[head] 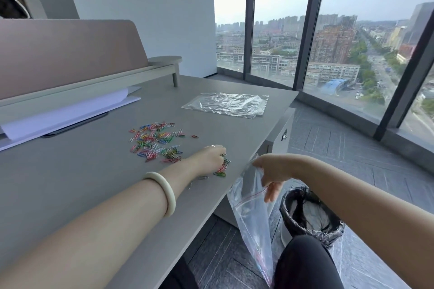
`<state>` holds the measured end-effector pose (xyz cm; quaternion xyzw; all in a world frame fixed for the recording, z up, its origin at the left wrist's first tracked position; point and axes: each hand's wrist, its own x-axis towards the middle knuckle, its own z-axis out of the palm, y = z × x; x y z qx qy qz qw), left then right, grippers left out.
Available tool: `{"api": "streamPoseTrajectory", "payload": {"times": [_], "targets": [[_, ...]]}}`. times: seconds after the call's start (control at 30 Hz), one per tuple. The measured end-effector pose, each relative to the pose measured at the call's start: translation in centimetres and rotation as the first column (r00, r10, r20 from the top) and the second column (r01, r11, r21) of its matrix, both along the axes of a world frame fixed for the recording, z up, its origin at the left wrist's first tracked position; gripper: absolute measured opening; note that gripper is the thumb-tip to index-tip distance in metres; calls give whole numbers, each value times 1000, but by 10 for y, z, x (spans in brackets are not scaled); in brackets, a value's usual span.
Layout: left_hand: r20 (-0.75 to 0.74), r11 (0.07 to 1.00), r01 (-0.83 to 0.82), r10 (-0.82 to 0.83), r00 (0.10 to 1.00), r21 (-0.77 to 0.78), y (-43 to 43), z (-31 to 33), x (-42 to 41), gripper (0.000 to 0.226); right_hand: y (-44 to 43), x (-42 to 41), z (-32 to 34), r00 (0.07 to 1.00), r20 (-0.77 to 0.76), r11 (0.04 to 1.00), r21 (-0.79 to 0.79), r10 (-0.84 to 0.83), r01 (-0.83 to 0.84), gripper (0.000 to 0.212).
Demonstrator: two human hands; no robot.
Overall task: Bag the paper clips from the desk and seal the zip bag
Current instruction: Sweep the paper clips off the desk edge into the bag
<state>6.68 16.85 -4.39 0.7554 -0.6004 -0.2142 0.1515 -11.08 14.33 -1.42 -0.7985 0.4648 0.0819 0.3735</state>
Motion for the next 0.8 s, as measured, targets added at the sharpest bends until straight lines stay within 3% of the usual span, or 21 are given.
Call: {"api": "streamPoseTrajectory", "payload": {"times": [0.13,0.27,0.43,0.6,0.8], "targets": [[64,984,175,-176,982,21,6,4,-8,23,6,-2,2,1000,1,1000,14,-4,4,39],[95,948,318,-317,944,11,15,6,-14,46,9,-3,4,999,14,999,31,-33,32,39],[99,906,424,-422,901,-6,23,9,-27,46,9,-3,2,999,26,998,44,-43,41,35],[95,885,465,-463,881,3,27,15,-41,48,9,-7,2,998,21,998,49,-51,50,43],[-165,951,301,-308,937,-69,32,27,-28,43,7,-10,-1,995,18,990,105,-96,94,38]]}}
